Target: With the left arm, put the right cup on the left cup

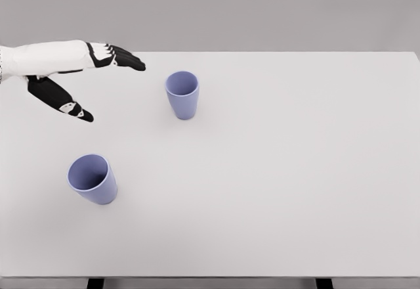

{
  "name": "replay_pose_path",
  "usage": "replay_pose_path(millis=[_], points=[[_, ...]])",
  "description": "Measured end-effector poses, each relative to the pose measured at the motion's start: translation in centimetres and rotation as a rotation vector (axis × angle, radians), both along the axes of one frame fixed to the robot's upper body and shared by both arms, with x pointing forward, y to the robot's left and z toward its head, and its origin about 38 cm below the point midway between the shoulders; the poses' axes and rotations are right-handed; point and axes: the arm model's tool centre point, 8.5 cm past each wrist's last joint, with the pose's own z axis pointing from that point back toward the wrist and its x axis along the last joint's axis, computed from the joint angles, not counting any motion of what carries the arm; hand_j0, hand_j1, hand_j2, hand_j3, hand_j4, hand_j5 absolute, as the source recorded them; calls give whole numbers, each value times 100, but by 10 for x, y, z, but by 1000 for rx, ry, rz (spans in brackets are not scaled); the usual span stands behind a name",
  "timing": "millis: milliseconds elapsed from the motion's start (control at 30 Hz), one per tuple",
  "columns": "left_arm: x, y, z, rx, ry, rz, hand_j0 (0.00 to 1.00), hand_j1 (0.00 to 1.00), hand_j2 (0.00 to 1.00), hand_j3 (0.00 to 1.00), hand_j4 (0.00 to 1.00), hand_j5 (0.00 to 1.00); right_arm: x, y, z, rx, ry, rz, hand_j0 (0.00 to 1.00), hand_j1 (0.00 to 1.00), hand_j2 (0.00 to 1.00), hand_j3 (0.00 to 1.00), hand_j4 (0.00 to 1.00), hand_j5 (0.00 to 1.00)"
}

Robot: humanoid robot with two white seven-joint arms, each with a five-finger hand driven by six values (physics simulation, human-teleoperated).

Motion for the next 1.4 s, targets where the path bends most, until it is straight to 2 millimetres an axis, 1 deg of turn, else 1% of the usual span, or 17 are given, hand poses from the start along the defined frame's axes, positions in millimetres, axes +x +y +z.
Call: replay_pose_path(millis=[100, 167, 200, 233, 267, 367, 467, 533, 600, 700, 833, 1033, 1100, 1233, 1400], points=[[5, -3, -5, 23, 18, -4, 100, 100, 100, 100, 100, 100, -2, 0, 0, 0, 5, 0, 100, 100, 100, 100, 100, 100], [13, -7, -16, 28, 40, -1, 100, 100, 100, 100, 100, 100, -3, 0, 0, 0, 7, 0, 100, 100, 100, 100, 100, 100], [17, -11, -17, 29, 42, -2, 100, 100, 100, 100, 100, 100, -3, 0, 0, 0, 7, 0, 100, 100, 100, 100, 100, 100], [22, -14, -9, 29, 22, -4, 100, 100, 100, 100, 100, 100, -3, 0, 0, 0, 7, 0, 100, 100, 100, 100, 100, 100], [25, -16, -8, 28, 19, -4, 100, 100, 100, 100, 100, 100, -3, 0, 0, 0, 8, 0, 100, 100, 100, 100, 100, 100], [37, -22, -14, 34, 22, 2, 100, 100, 100, 100, 100, 100, -3, 0, 0, 0, 8, 1, 100, 100, 100, 100, 100, 100], [55, -27, -19, 52, 13, 27, 100, 100, 100, 100, 100, 100, -3, 0, 0, 0, 9, 1, 100, 100, 100, 100, 100, 100], [64, -34, -19, 52, 7, 31, 100, 100, 100, 100, 100, 100, -3, 0, 0, 0, 9, 2, 100, 100, 100, 100, 100, 100], [72, -40, -25, 55, 13, 37, 100, 100, 100, 100, 100, 100, -3, 0, 0, 0, 9, 2, 100, 100, 100, 100, 100, 100], [83, -56, -35, 49, 27, 31, 100, 100, 100, 100, 100, 100, -3, 0, 0, 0, 9, 2, 100, 100, 100, 100, 100, 100], [88, -71, -48, 43, 48, 18, 100, 100, 100, 100, 100, 100, -3, 0, 0, 0, 9, 2, 100, 100, 100, 100, 100, 100], [93, -93, -57, 53, 49, -10, 100, 100, 100, 100, 100, 100, -3, 0, 0, 0, 9, 2, 100, 100, 100, 100, 100, 100], [93, -95, -66, 58, 63, -7, 100, 100, 100, 100, 100, 100, -3, 0, 0, 0, 9, 2, 100, 100, 100, 100, 100, 100], [96, -94, -73, 64, 75, 6, 100, 100, 100, 100, 100, 100, -3, 0, 0, 0, 9, 3, 100, 100, 100, 100, 100, 100], [101, -98, -82, 74, 96, 14, 100, 100, 100, 100, 100, 100, -3, 0, 0, 0, 9, 3, 100, 100, 100, 100, 100, 100]])
